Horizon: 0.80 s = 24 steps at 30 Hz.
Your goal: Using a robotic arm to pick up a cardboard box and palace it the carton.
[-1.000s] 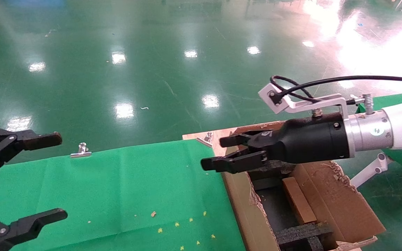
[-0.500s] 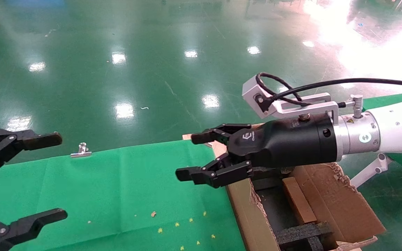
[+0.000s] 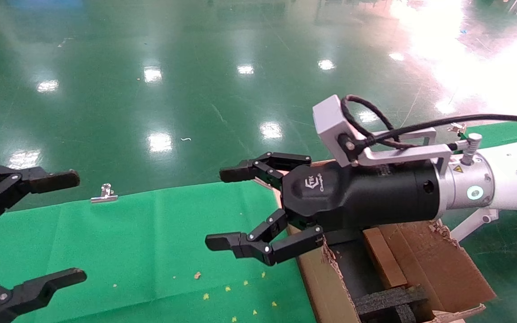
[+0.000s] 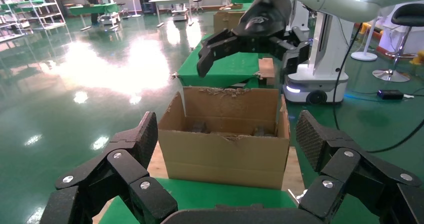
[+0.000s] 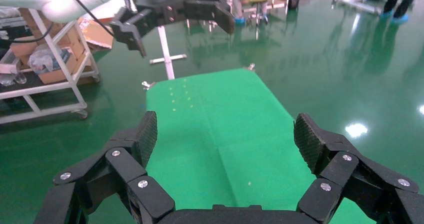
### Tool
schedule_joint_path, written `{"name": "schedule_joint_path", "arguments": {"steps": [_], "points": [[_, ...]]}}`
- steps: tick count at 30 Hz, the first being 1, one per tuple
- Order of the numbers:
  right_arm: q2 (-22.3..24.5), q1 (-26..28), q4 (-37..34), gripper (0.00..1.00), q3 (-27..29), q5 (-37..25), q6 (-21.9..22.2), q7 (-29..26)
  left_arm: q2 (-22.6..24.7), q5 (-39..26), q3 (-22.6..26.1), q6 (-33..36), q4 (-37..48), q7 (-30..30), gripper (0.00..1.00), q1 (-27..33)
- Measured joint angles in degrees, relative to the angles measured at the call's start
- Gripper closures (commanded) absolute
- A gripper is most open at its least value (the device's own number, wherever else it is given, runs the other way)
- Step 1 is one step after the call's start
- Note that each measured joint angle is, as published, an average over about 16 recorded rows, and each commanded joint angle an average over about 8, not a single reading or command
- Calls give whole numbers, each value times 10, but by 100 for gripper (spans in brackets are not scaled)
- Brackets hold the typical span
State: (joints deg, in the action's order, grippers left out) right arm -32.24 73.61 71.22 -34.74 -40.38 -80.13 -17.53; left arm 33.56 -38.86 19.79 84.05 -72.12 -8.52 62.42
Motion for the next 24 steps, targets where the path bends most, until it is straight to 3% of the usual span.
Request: {"name": "schedule_joint_path", "arguments": {"steps": [15,24], "points": [[-25,-109,21,0,170,-13,-50,60,0,0,0,0,0,0,0,0],[-31,-133,25,0,207,-16,-62,72,0,0,0,0,0,0,0,0]]}}
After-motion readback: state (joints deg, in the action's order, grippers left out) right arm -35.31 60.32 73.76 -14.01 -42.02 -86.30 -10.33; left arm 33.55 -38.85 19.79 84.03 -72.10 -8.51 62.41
